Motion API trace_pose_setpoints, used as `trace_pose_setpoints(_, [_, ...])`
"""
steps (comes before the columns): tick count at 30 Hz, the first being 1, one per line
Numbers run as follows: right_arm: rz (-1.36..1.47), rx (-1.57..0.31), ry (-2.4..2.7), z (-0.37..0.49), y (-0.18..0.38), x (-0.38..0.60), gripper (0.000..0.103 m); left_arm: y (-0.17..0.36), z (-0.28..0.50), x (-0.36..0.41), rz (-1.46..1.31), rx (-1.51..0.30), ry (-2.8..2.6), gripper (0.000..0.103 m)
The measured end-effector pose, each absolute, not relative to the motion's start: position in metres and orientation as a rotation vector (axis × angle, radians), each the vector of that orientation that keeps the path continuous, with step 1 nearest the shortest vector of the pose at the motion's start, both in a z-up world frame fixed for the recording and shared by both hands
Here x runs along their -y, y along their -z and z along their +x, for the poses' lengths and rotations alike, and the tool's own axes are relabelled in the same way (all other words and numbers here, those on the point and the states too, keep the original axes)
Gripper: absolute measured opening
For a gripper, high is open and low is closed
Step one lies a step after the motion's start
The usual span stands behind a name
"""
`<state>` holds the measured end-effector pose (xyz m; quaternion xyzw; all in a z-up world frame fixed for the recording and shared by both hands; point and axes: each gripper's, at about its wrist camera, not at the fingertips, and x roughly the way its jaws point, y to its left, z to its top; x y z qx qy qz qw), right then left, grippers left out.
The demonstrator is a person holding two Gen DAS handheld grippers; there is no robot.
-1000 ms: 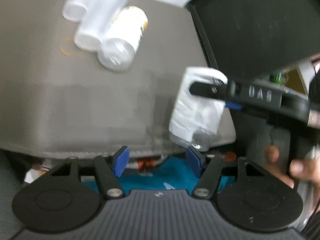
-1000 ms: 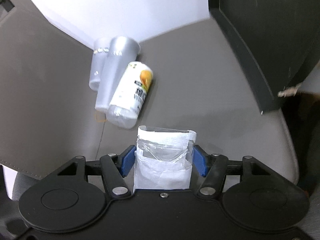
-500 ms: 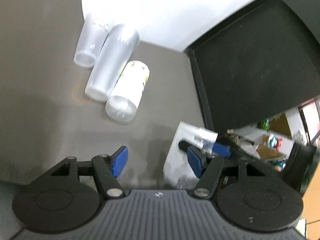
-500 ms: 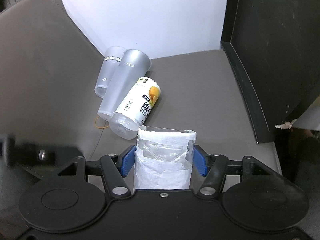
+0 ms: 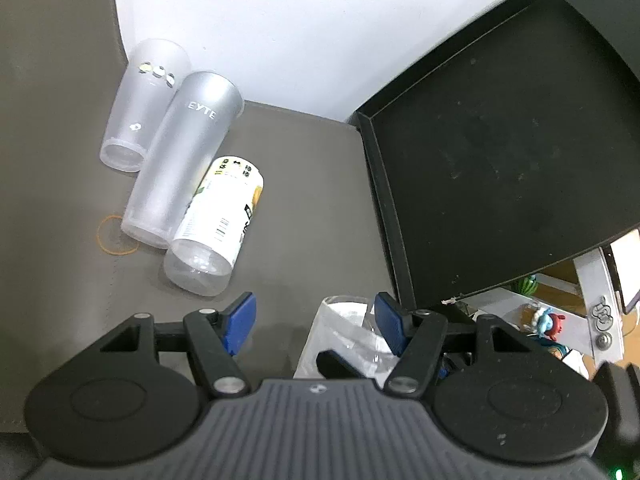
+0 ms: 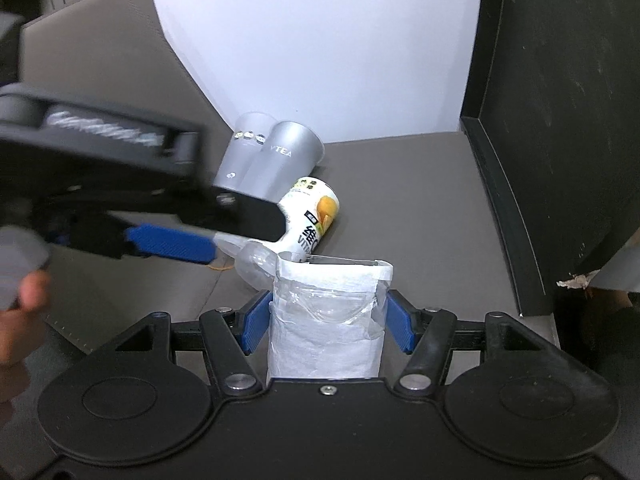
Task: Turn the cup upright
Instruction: 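Rotate the held cup rim-up with the left tool and lower it onto the seat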
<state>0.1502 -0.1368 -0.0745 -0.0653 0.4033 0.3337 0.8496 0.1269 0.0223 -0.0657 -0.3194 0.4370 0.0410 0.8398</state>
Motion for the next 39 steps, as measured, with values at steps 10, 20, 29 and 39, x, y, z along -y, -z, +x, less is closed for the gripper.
trace_pose_setpoints(10, [-0.143,-0.832,-0.695,0.153,0.079,0.142,0.06,0.092,0.138,-0.011,-0.684,-0.966,-0.065,0.063])
trace_pose_setpoints(20, [-0.209,-0.882,-0.678,0.158,0.092,0.135,0.06,0.109,0.133,-0.012,-0.758,-0.963,-0.062,0.045])
trace_pose_setpoints(29, [-0.251,-0.931,-0.694,0.158,0.098,0.127,0.062,0.12,0.132,-0.011,-0.77,-0.989,-0.063,0.045])
trace_pose_setpoints(39, [-0.251,-0.991,-0.689,0.153,0.093,0.125,0.074,0.114,0.129,-0.009,-0.748,-0.993,-0.064,0.046])
